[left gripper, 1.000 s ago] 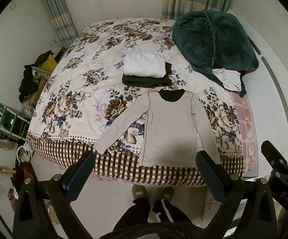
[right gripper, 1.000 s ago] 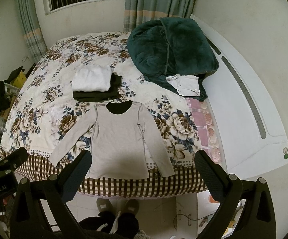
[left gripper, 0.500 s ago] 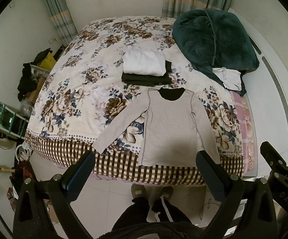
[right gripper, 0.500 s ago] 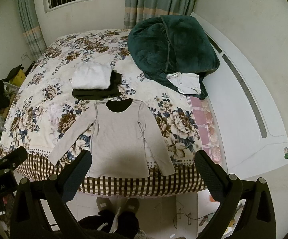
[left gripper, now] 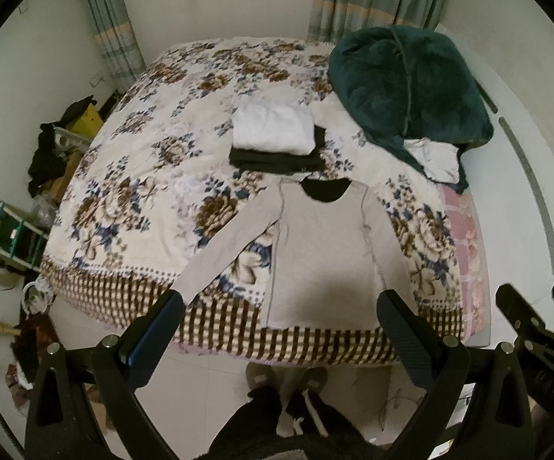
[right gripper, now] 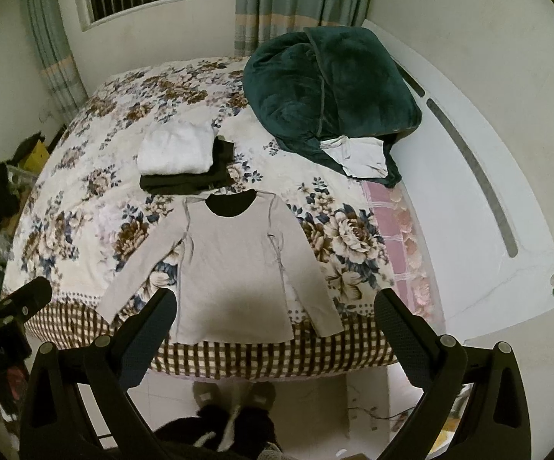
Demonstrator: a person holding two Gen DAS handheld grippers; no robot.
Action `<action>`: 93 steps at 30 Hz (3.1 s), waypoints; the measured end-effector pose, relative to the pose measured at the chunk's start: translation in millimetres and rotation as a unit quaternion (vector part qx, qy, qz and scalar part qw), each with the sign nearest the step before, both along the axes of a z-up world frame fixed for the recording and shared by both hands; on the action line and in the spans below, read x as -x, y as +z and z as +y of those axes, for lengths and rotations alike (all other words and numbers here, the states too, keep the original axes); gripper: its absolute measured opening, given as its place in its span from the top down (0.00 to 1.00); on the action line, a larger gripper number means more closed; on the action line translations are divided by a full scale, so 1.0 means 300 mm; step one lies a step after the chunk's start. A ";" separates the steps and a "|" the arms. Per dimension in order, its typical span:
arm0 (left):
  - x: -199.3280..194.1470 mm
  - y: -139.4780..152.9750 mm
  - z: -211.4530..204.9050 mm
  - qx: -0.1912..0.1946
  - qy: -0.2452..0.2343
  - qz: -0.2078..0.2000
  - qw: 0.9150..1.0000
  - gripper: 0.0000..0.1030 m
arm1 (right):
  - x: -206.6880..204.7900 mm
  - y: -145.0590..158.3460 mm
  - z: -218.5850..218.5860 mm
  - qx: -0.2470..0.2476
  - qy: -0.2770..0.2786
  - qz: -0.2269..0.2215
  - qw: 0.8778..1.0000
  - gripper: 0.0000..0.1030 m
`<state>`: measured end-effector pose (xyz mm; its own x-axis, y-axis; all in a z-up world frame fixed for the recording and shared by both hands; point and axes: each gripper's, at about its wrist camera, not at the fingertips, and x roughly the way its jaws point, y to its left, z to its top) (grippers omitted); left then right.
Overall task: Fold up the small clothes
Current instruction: 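Grasp the grey shirt's sleeve cuff with the right gripper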
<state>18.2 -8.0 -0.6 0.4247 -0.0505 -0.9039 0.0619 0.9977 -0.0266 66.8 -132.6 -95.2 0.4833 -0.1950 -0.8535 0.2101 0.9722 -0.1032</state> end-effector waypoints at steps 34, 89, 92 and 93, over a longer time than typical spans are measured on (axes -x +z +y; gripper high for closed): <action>-0.659 -1.236 -0.235 -0.074 -0.035 0.157 0.984 0.00 | 0.028 -1.846 -1.021 -0.220 -0.470 0.233 0.822 0.00; -0.842 -1.552 -0.064 -0.074 -0.071 0.165 0.981 0.00 | -0.047 -1.942 -0.990 -0.224 -0.509 0.128 0.821 0.97; -0.770 -1.496 -0.133 -0.066 -0.077 0.162 0.982 0.00 | -0.107 -1.829 -0.964 -0.201 -0.482 0.103 0.847 0.97; -0.753 -1.483 -0.147 -0.066 -0.078 0.160 0.982 0.00 | -0.138 -1.780 -0.954 -0.192 -0.470 0.092 0.857 0.97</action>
<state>244.2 -51.9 -445.4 0.1134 0.0346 -0.9929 0.2247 0.9726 0.0595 108.2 -418.7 -629.3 0.1182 -0.1124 -0.9866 0.9330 0.3528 0.0716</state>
